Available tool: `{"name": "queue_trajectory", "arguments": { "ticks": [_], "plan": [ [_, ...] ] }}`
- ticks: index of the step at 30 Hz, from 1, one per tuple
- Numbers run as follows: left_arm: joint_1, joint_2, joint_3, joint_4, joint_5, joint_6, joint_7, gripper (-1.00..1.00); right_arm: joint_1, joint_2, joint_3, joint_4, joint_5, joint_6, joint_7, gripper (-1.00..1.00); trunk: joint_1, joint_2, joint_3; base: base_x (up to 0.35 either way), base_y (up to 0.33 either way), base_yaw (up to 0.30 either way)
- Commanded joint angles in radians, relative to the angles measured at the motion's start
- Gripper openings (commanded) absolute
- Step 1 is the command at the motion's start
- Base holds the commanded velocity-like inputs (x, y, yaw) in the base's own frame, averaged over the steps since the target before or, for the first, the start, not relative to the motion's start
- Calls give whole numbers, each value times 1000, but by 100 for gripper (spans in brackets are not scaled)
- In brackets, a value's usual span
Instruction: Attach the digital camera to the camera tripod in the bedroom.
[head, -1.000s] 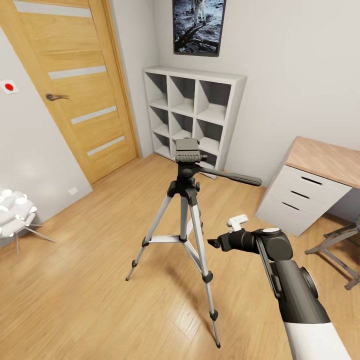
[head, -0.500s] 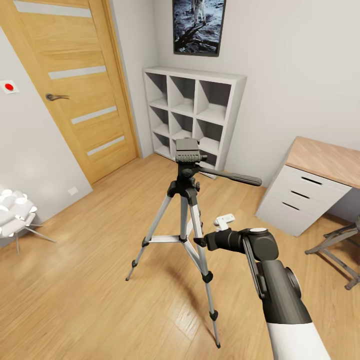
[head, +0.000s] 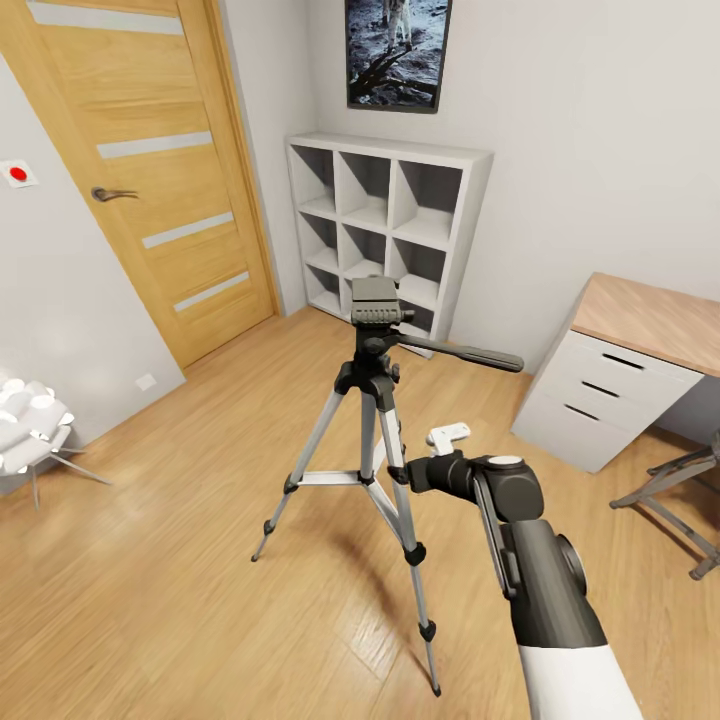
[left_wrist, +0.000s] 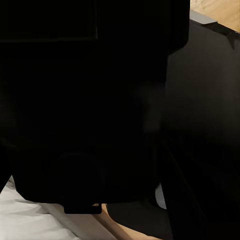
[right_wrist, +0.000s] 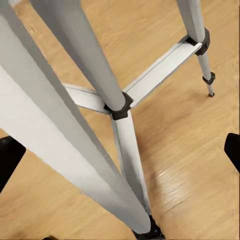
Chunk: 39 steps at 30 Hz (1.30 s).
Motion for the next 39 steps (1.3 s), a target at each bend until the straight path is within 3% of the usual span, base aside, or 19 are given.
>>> {"name": "queue_trajectory", "arguments": {
  "ticks": [1, 4, 18, 23, 24, 31, 39],
  "plan": [
    [0, 0, -8, 0, 5, -1, 3, -100, -1, 4, 0, 5, 9, -3, -5, 100, 0, -2, -2, 0, 0, 0],
    [0, 0, -8, 0, 5, -1, 4, -100, -1, 14, 1, 52, 5, -42, -46, 100, 0, -2, -2, 0, 0, 0],
    [0, 0, -8, 0, 5, -1, 4, -100, -1, 14, 3, 91, 2, -70, -54, 100, 0, -2, -2, 0, 0, 0],
    [0, 0, -8, 0, 5, -1, 4, -100, -1, 14, 3, 145, 3, -117, -58, 100, 0, -2, -2, 0, 0, 0],
    [0, 0, -8, 0, 5, -1, 4, -100, -2, 14, 3, 191, 3, -181, -61, 100, 0, -2, -2, 0, 0, 0],
    [0, 0, -8, 0, 5, -1, 4, -100, -2, 14, 2, 206, 2, -217, -65, 100, 0, -2, -2, 0, 0, 0],
    [0, 0, -8, 0, 5, -1, 4, -100, -2, 14, 1, 212, 1, -316, -79, 100, 0, -2, -2, 0, 0, 0]
  ]
}}
